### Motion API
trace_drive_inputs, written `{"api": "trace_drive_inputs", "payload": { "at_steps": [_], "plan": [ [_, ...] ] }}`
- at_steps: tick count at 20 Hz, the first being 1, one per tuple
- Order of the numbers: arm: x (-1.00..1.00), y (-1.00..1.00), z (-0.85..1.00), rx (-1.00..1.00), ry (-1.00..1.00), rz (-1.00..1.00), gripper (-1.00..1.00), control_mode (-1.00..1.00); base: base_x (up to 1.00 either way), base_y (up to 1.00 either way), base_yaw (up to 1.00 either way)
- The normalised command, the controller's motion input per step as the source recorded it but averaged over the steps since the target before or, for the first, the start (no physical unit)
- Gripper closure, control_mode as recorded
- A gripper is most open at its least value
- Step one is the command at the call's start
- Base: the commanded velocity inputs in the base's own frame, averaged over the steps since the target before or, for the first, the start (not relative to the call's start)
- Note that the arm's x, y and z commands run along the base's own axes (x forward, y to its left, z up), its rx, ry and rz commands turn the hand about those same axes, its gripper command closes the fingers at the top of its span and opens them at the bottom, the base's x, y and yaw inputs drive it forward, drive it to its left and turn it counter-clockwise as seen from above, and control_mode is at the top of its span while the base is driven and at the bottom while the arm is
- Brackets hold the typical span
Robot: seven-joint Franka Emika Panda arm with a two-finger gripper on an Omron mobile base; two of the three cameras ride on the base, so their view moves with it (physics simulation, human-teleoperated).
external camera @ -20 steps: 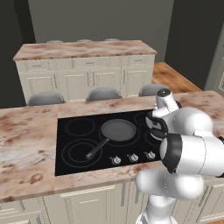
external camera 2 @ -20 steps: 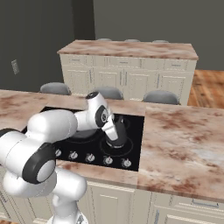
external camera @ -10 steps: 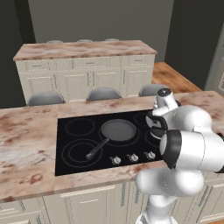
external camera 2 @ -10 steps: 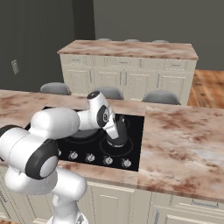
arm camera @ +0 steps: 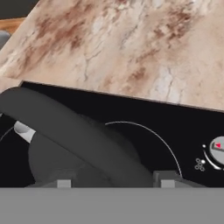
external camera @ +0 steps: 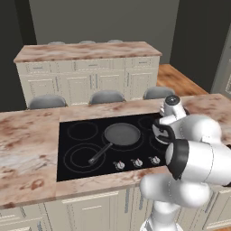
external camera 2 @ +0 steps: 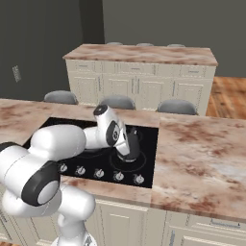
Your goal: Pick the kettle from the counter and place it on a stove burner. Then turn the burner on.
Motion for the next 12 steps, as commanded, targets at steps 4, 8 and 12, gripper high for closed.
{"api": "trace_drive_inputs", "payload": {
  "at_steps": [4, 8, 12],
  "plan": [
    [-0.32, 0.0, -0.18, 0.0, -0.1, 0.0, -1.0, -1.0, 0.0, 0.0, 0.0],
    [-0.34, 0.0, -0.06, 0.0, -0.04, 0.0, -1.0, -1.0, 0.0, 0.0, 0.0],
    [-0.06, 0.0, 0.0, 0.0, 0.0, 0.0, -1.0, -1.0, 0.0, 0.0, 0.0]
  ]
}}
